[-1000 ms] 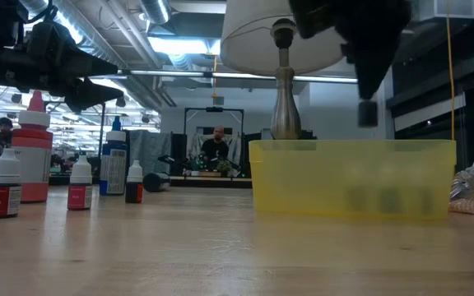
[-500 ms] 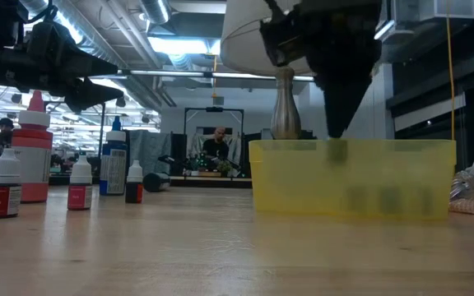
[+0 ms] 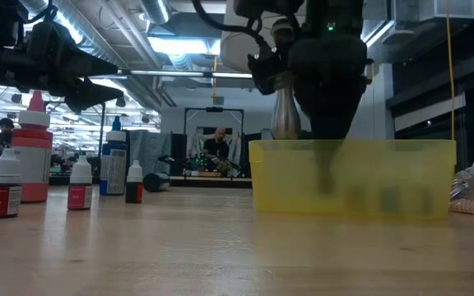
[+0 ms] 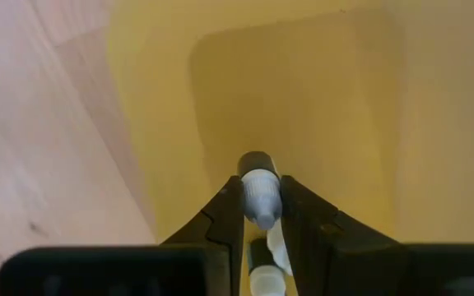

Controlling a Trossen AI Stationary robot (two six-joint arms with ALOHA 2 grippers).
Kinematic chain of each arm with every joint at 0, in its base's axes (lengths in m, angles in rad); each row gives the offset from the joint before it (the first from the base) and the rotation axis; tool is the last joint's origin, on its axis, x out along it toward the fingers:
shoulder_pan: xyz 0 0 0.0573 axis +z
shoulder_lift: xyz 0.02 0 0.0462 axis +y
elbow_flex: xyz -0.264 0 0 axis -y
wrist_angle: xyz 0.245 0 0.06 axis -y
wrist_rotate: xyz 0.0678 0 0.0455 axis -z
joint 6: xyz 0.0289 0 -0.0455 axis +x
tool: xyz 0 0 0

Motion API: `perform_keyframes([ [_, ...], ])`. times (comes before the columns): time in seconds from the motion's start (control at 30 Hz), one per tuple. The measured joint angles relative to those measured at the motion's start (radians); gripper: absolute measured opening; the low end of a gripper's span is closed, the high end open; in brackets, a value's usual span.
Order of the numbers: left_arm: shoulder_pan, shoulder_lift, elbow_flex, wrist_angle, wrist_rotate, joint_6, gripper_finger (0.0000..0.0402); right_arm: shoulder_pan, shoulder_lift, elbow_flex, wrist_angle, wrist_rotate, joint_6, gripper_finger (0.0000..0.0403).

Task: Pick & Place food coloring
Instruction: Put the black food coloring bottle into the yellow bin, then put the pink food coloring bottle into the yellow bin

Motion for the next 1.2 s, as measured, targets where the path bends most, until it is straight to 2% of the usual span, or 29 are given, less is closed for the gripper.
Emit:
perform_keyframes([
  [0.2,0.0,0.0,0.0,0.0,0.0,0.0,0.0389,0.0,0.0,-0.025,0.004,0.016,0.002,0.0075],
  [0.57,0.0,0.0,0.0,0.0,0.0,0.0,0.0389,0.0,0.0,-0.044,0.012,-0.019,0.028,0.008],
  [0.97,0.0,0.0,0.0,0.0,0.0,0.0,0.0389,0.0,0.0,0.002,-0.034,-0.018,0.04,0.0176],
  [1.2,0.0,0.0,0.0,0.0,0.0,0.0,0.0389,0.0,-0.002,0.063,-0.136,-0.018,0.047,0.0194],
])
